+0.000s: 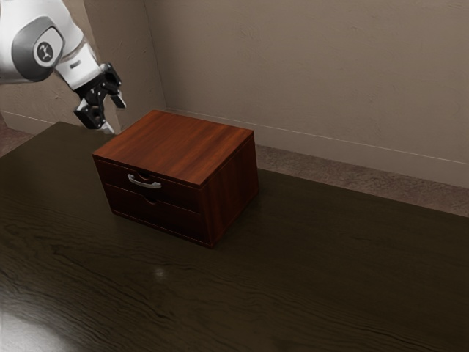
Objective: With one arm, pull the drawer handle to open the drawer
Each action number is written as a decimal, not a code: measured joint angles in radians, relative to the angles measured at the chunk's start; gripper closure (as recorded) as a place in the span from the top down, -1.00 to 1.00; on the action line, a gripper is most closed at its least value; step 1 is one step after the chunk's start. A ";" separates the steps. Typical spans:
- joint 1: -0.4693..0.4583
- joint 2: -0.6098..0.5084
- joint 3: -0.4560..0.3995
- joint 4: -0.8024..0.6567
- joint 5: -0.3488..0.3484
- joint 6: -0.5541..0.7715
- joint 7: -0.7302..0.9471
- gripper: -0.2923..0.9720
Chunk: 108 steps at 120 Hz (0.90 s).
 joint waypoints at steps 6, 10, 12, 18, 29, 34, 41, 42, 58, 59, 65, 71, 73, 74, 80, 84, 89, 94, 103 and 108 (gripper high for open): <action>0.000 0.003 0.000 -0.013 0.001 0.026 0.029 0.21; -0.001 0.006 0.001 -0.018 0.005 0.040 0.048 0.17; -0.001 0.007 0.001 -0.021 0.007 0.046 0.056 0.15; -0.001 0.009 0.001 -0.031 0.017 0.063 0.081 0.10; -0.002 0.008 0.005 -0.050 0.029 0.086 0.121 0.03; -0.001 0.003 0.006 -0.068 0.032 0.096 0.138 0.00; -0.002 0.000 0.006 -0.098 0.033 0.112 0.160 -0.02; -0.002 -0.001 0.006 -0.102 0.033 0.114 0.163 -0.03; -0.012 -0.011 0.005 -0.157 0.030 0.140 0.204 -0.04; -0.013 -0.012 0.005 -0.160 0.030 0.142 0.206 -0.04; -0.016 -0.015 0.006 -0.184 0.026 0.153 0.219 -0.04; -0.016 -0.015 0.006 -0.200 0.021 0.166 0.231 -0.04; -0.016 -0.013 0.006 -0.203 0.020 0.170 0.235 -0.04; -0.016 -0.013 0.006 -0.204 0.019 0.172 0.237 -0.04; -0.016 -0.010 0.006 -0.215 0.014 0.186 0.247 -0.04; -0.016 -0.008 0.006 -0.222 0.008 0.196 0.253 -0.04; -0.016 -0.006 0.006 -0.230 0.002 0.207 0.261 -0.04; -0.016 -0.003 0.006 -0.235 -0.002 0.216 0.267 -0.04; -0.016 0.006 0.006 -0.240 -0.011 0.230 0.278 -0.07; -0.016 0.012 0.006 -0.244 -0.016 0.237 0.284 -0.08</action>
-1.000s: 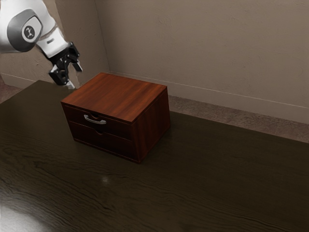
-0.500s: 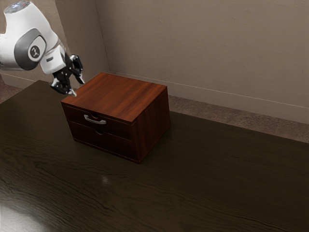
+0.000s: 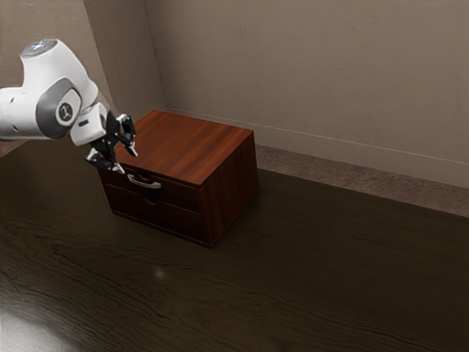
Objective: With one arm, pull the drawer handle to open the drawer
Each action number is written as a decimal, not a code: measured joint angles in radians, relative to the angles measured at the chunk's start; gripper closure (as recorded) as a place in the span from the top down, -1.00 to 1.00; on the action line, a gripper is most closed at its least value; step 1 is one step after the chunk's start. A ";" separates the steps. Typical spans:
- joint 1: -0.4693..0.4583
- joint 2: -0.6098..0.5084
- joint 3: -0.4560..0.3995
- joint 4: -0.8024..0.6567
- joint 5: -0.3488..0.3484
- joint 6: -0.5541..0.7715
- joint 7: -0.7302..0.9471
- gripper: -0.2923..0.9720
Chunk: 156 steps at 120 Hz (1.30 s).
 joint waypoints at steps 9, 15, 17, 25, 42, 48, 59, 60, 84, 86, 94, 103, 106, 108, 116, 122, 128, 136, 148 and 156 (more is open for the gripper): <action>0.000 0.010 0.000 -0.008 -0.008 0.019 0.006 -0.11; 0.000 0.018 0.000 -0.011 -0.012 0.034 0.007 -0.13; 0.000 0.021 0.000 -0.012 -0.013 0.038 0.008 -0.13; 0.000 0.032 0.001 -0.014 -0.020 0.053 0.009 -0.15; 0.004 0.044 0.003 -0.016 -0.043 0.073 0.010 -0.17; 0.006 0.051 0.004 -0.016 -0.049 0.077 0.010 -0.17; 0.008 0.063 0.003 -0.017 -0.054 0.083 0.010 -0.17; 0.008 0.064 0.004 -0.018 -0.054 0.084 0.011 -0.17; -0.001 0.086 0.014 -0.027 -0.057 0.094 0.011 -0.21; -0.002 0.089 0.016 -0.027 -0.057 0.094 0.011 -0.21; -0.002 0.098 0.020 -0.028 -0.056 0.096 0.012 -0.22; 0.003 0.107 0.021 -0.027 -0.057 0.098 0.012 -0.23; 0.005 0.109 0.021 -0.027 -0.059 0.098 0.012 -0.23; 0.006 0.111 0.021 -0.027 -0.060 0.099 0.012 -0.23; 0.011 0.116 0.021 -0.027 -0.064 0.103 0.012 -0.25; 0.015 0.118 0.021 -0.026 -0.066 0.106 0.012 -0.25; 0.018 0.119 0.021 -0.026 -0.068 0.107 0.012 -0.26; 0.023 0.124 0.021 -0.026 -0.070 0.109 0.012 -0.27; 0.031 0.132 0.020 -0.025 -0.071 0.117 0.012 -0.29; 0.034 0.134 0.020 -0.025 -0.071 0.122 0.013 -0.30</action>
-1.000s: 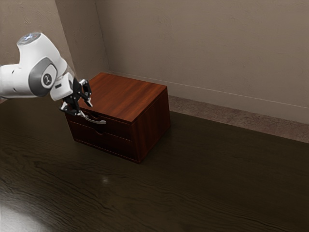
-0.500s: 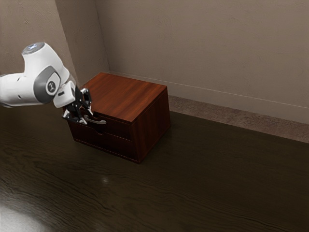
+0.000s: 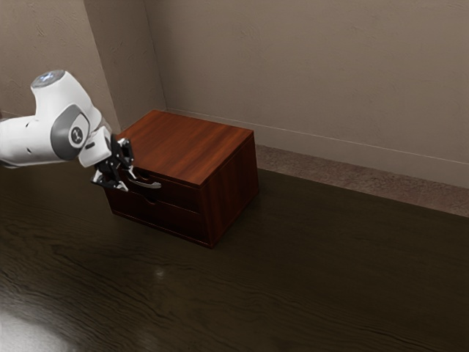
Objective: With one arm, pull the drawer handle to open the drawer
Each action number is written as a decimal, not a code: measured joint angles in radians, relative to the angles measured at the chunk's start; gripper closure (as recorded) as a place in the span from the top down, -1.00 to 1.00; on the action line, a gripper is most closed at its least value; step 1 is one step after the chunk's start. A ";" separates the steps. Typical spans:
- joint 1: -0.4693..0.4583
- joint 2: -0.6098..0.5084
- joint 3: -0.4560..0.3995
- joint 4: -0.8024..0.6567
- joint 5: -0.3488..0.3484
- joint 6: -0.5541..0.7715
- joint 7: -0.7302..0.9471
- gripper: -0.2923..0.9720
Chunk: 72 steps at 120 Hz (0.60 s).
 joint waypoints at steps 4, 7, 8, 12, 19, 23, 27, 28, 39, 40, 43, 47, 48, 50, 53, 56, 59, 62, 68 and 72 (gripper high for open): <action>0.002 0.000 -0.001 0.000 0.000 0.002 0.000 -0.31; 0.002 0.000 -0.002 0.000 0.000 0.003 0.000 -0.31; 0.002 0.000 -0.002 0.000 0.000 0.004 0.000 -0.31; 0.003 0.000 -0.003 0.000 0.000 0.005 0.001 -0.31; 0.002 -0.002 -0.005 0.000 0.000 0.007 0.001 -0.32; 0.000 -0.003 -0.005 0.000 0.000 0.008 0.002 -0.32; -0.002 -0.003 -0.006 -0.001 0.000 0.009 0.002 -0.33; -0.002 -0.003 -0.006 -0.001 0.000 0.009 0.002 -0.33; -0.008 -0.005 -0.009 -0.001 0.000 0.009 0.003 -0.33; -0.009 -0.005 -0.010 -0.001 0.000 0.009 0.003 -0.33; -0.011 -0.005 -0.010 -0.001 0.000 0.010 0.003 -0.33; -0.014 -0.005 -0.011 -0.001 0.000 0.010 0.004 -0.33; -0.015 -0.005 -0.011 -0.001 0.000 0.010 0.004 -0.34; -0.017 -0.005 -0.011 -0.001 0.000 0.010 0.004 -0.34; -0.020 -0.005 -0.012 -0.001 0.000 0.010 0.004 -0.34; -0.023 -0.004 -0.012 -0.002 0.000 0.010 0.004 -0.34; -0.026 -0.004 -0.012 -0.002 0.000 0.010 0.004 -0.34; -0.029 -0.004 -0.012 -0.002 0.000 0.010 0.005 -0.34; -0.035 -0.003 -0.012 -0.002 -0.001 0.010 0.005 -0.34; -0.039 -0.002 -0.012 -0.002 -0.001 0.010 0.005 -0.35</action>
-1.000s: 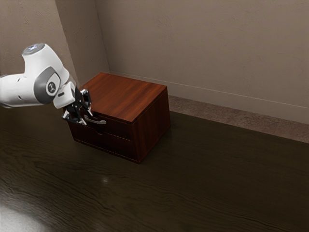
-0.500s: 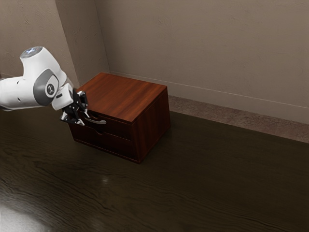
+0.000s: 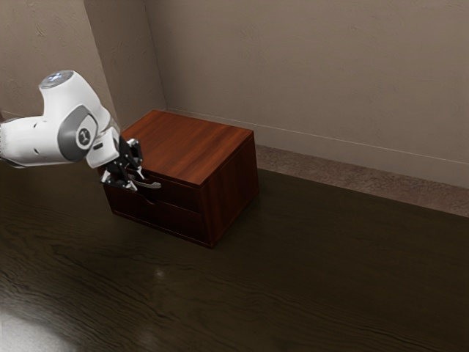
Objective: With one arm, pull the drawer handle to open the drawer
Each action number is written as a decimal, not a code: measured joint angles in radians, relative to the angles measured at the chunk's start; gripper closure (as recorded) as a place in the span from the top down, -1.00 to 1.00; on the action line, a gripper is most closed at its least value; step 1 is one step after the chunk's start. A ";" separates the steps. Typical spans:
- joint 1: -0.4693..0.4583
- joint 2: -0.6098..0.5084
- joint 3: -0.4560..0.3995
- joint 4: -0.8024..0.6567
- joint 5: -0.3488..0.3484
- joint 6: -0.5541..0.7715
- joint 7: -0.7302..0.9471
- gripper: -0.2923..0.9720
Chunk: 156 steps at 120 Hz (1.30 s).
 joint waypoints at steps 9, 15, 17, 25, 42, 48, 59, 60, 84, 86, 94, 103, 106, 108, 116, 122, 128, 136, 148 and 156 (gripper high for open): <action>-0.009 0.001 0.000 0.000 0.000 0.000 0.000 -0.35; -0.014 0.001 0.000 0.000 0.000 0.000 0.001 -0.35; -0.015 0.001 0.000 0.000 0.000 0.000 0.001 -0.35; -0.020 0.002 0.000 0.000 -0.001 0.000 0.001 -0.35; -0.025 0.003 0.000 0.000 -0.001 0.000 0.002 -0.36; -0.024 0.003 0.000 0.000 -0.001 0.000 0.002 -0.36; -0.020 0.007 0.000 0.000 -0.001 0.000 0.002 -0.36; -0.019 0.007 0.000 0.000 -0.001 0.000 0.002 -0.36; 0.002 0.009 0.000 0.000 -0.001 0.001 0.002 -0.37; 0.004 0.009 0.000 0.000 -0.001 0.001 0.002 -0.37; 0.010 0.010 0.000 0.000 -0.001 0.001 0.003 -0.38; 0.014 0.010 -0.001 0.000 -0.001 0.002 0.003 -0.38; 0.013 0.010 0.000 0.000 -0.001 0.002 0.003 -0.39; 0.013 0.010 0.000 0.000 -0.001 0.002 0.003 -0.39; 0.013 0.010 0.000 0.000 -0.001 0.002 0.003 -0.40; 0.012 0.011 0.000 0.000 -0.001 0.003 0.004 -0.40; 0.012 0.013 0.000 0.000 -0.001 0.003 0.004 -0.40; 0.012 0.015 0.000 0.000 -0.003 0.003 0.004 -0.40; 0.012 0.017 0.001 0.000 -0.005 0.003 0.004 -0.40; 0.011 0.020 0.001 0.000 -0.006 0.003 0.004 -0.40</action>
